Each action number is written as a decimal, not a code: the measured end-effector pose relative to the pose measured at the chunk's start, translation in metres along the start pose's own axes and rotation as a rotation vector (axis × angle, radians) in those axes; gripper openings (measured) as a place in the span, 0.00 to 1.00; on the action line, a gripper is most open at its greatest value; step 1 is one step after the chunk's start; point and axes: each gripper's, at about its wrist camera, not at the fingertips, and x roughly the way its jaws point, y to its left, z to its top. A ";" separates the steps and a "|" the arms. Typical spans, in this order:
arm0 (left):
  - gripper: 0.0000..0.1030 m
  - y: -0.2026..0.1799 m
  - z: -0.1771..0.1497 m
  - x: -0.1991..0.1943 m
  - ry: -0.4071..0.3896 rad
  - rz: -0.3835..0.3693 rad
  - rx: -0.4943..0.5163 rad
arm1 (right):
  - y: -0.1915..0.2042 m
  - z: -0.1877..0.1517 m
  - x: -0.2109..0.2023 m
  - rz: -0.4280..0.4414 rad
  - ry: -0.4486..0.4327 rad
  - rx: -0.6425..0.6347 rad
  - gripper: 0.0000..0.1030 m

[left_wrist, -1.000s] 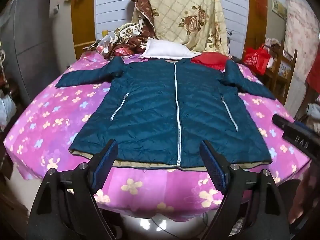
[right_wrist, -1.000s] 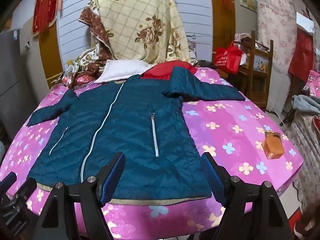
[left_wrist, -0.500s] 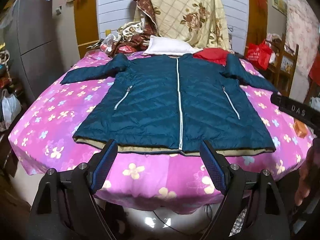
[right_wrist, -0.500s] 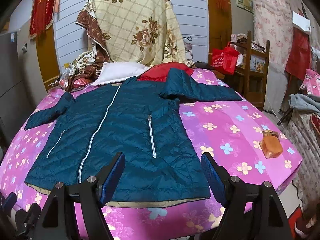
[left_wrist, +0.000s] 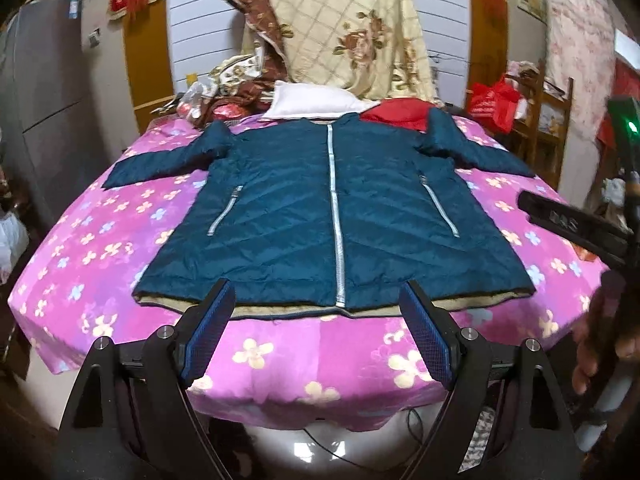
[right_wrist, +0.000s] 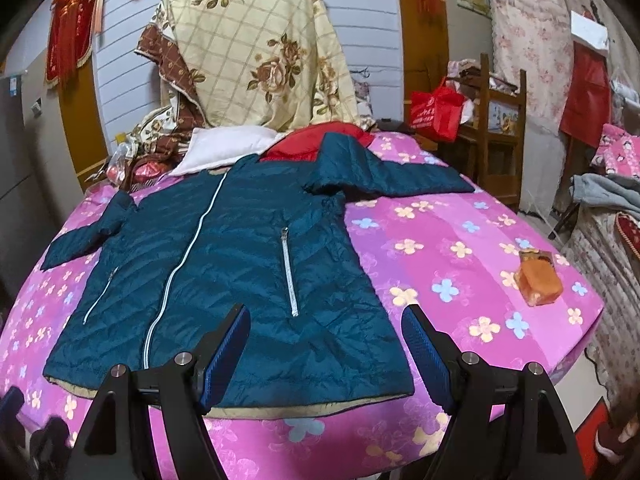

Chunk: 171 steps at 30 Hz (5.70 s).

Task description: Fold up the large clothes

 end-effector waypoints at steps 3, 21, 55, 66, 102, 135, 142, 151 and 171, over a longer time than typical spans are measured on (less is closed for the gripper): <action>0.82 0.015 0.005 0.001 -0.011 0.047 -0.050 | 0.004 -0.002 0.000 0.009 -0.001 -0.022 0.74; 0.82 0.080 0.000 0.047 0.101 0.209 -0.100 | 0.022 -0.014 0.008 -0.012 -0.004 -0.100 0.74; 0.82 0.175 0.010 0.113 0.211 0.166 -0.322 | -0.100 -0.017 0.090 -0.104 0.258 0.135 0.74; 0.82 0.222 0.010 0.186 0.327 -0.097 -0.468 | -0.076 -0.027 0.127 0.094 0.328 0.073 0.74; 0.25 0.199 0.006 0.064 0.220 0.217 -0.326 | -0.063 -0.028 0.032 0.219 0.265 0.103 0.21; 0.77 0.371 0.227 -0.015 -0.107 0.461 -0.550 | 0.149 0.182 -0.020 0.569 0.011 -0.105 0.65; 0.77 0.409 0.231 0.121 0.060 0.376 -0.627 | 0.159 0.117 0.093 0.523 0.187 -0.149 0.65; 0.76 0.438 0.204 0.295 0.210 0.091 -0.835 | 0.132 0.071 0.158 0.394 0.211 -0.230 0.65; 0.75 0.485 0.181 0.443 0.173 -0.218 -1.110 | 0.100 0.067 0.221 0.280 0.276 -0.102 0.65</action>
